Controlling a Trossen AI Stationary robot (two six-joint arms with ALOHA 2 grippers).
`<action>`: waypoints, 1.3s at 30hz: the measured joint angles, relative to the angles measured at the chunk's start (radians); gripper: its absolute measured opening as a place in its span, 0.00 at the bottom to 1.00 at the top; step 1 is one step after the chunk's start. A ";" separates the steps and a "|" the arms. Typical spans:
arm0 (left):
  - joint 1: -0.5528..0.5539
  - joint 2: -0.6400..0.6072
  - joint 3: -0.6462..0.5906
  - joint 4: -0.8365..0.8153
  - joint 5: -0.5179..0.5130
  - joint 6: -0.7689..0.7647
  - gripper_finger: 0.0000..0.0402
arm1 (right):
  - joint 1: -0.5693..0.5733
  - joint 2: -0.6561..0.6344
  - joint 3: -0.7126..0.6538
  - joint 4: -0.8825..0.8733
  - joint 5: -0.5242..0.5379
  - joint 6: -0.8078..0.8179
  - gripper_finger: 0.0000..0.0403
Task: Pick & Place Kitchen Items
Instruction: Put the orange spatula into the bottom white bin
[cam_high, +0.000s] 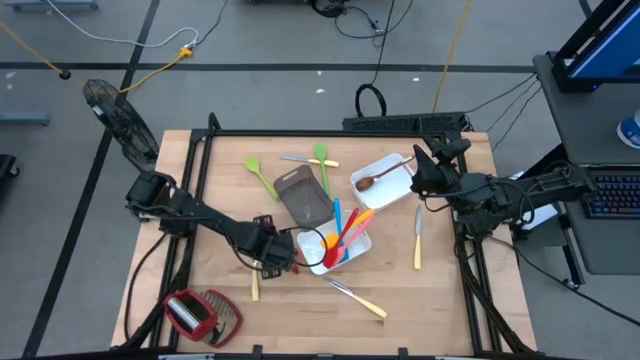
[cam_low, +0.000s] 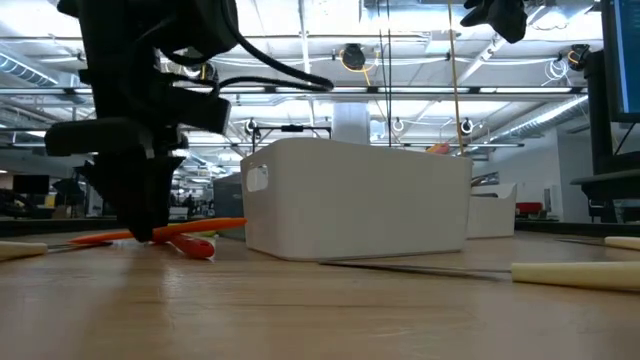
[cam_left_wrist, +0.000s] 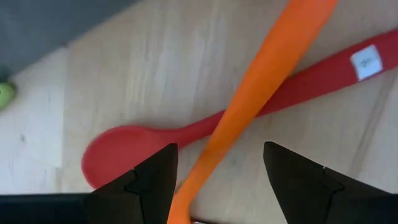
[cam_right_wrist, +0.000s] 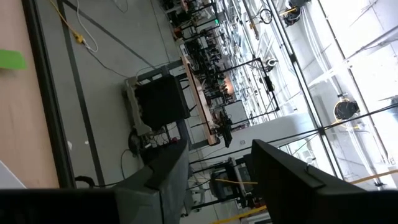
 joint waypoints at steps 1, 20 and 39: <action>0.002 0.000 -0.006 0.007 0.014 0.000 0.61 | 0.000 0.000 0.000 0.000 0.000 -0.001 0.42; 0.003 -0.001 -0.042 0.095 0.050 0.049 0.61 | 0.000 0.000 0.000 0.000 0.000 0.004 0.42; 0.036 -0.006 -0.079 0.164 0.082 0.074 0.61 | 0.000 0.000 0.000 0.000 0.000 0.025 0.42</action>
